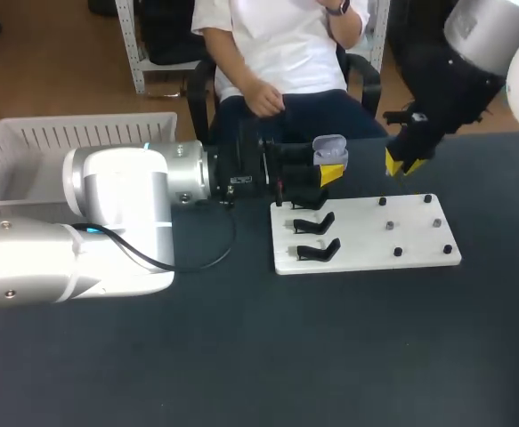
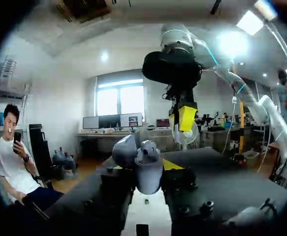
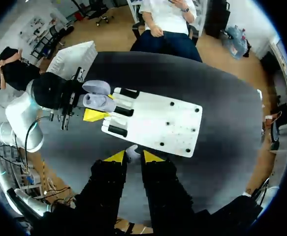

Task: Pick up each earbud case from the left stands, insert the matching earbuds, close the lid, and place the case in the box.

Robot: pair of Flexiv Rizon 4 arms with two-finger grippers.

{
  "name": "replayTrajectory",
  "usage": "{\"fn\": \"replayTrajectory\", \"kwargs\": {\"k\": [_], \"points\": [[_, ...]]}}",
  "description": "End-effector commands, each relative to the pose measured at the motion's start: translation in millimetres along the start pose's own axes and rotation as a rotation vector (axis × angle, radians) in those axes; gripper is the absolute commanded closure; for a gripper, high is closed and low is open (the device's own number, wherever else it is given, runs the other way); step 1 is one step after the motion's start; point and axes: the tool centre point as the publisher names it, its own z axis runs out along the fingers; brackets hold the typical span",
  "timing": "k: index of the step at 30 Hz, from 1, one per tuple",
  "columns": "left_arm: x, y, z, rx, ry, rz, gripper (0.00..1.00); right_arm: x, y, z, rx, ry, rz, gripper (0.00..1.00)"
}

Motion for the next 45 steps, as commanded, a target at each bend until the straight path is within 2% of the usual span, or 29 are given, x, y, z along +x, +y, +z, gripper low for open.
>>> {"fn": "replayTrajectory", "kwargs": {"k": [1,2,32,35,45], "points": [[0.3,-2.0,0.1,-0.008,-0.002,0.003,1.0,-0.5,22.2,-21.7,-0.008,0.033,-0.039,1.0],[0.3,-2.0,0.1,-0.008,-0.002,0.003,1.0,-0.2,25.5,-24.9,0.004,0.015,-0.025,1.0],[0.3,-2.0,0.1,-0.008,-0.002,0.003,1.0,-0.2,25.5,-24.9,0.004,0.015,-0.025,1.0],[0.3,-2.0,0.1,-0.008,-0.002,0.003,1.0,0.6,35.5,-17.6,-0.011,-0.01,-0.042,1.0],[0.3,-2.0,0.1,-0.008,-0.002,0.003,1.0,-6.2,58.9,-11.1,0.05,-0.061,-0.129,1.0]]}}
